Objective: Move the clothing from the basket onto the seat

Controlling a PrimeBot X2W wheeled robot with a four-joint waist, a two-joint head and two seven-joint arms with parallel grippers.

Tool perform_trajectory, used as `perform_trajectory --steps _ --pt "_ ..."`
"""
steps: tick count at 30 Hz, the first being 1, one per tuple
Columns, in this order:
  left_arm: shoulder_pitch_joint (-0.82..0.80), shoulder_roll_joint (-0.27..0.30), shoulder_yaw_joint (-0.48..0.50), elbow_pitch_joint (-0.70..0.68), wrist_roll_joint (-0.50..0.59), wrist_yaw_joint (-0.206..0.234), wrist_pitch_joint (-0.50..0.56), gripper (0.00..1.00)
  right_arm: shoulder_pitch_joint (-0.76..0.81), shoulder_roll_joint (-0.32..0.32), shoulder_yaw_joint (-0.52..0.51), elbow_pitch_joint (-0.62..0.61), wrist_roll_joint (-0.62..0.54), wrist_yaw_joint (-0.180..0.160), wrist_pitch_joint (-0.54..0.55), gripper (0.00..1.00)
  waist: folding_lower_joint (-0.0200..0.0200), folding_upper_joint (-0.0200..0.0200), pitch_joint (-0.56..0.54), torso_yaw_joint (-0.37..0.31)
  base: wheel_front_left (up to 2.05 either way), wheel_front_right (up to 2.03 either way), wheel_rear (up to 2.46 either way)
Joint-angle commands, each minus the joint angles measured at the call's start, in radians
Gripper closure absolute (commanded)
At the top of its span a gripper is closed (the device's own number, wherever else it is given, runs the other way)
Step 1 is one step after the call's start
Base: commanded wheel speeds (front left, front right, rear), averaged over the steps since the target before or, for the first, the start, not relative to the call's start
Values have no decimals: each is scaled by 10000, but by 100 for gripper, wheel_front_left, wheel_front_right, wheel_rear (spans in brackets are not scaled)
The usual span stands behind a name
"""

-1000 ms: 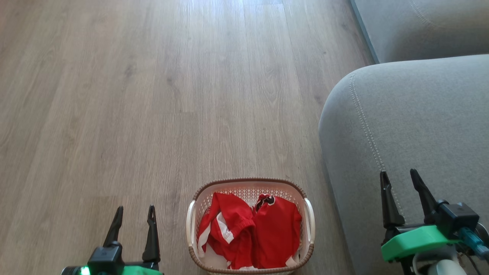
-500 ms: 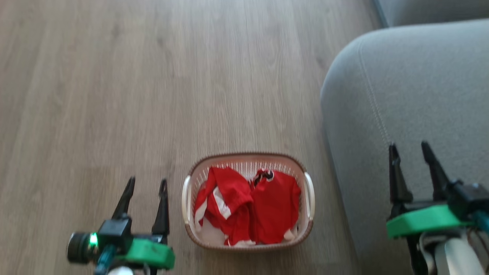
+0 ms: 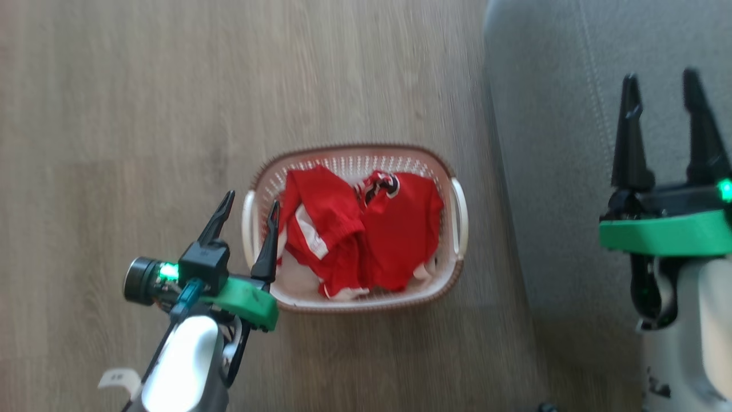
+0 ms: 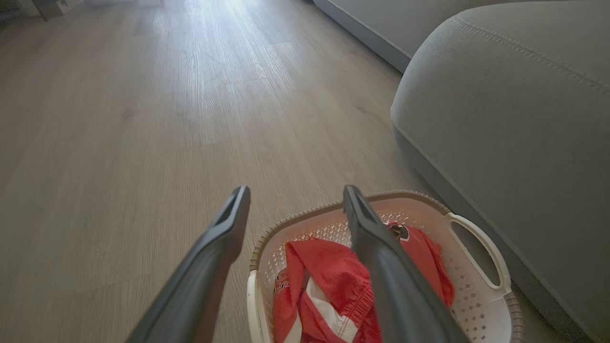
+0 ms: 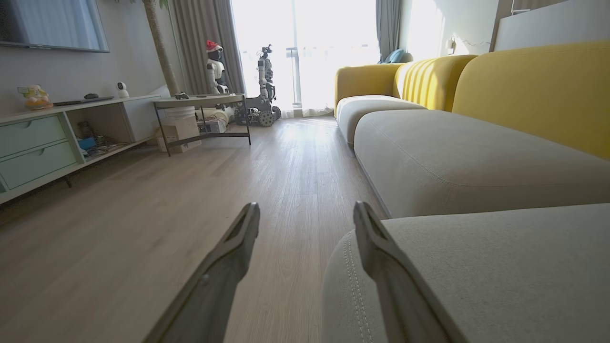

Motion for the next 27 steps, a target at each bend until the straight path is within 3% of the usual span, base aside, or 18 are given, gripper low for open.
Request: perform_trajectory --steps 1,10,27 --pt "-228 194 171 113 82 -71 -93 0 -253 -41 179 -453 91 75 -84 0 0 0 988 -442 0 0 0" --pt "-1953 158 -335 2668 225 -475 -93 0 -1130 -41 310 -1447 297 75 -84 0 0 0 2576 -1162 0 0 0" --pt "-4148 173 -411 5464 42 -414 -50 0 -2003 -41 582 -2373 797 75 -84 0 0 0 4405 -1867 0 0 0"
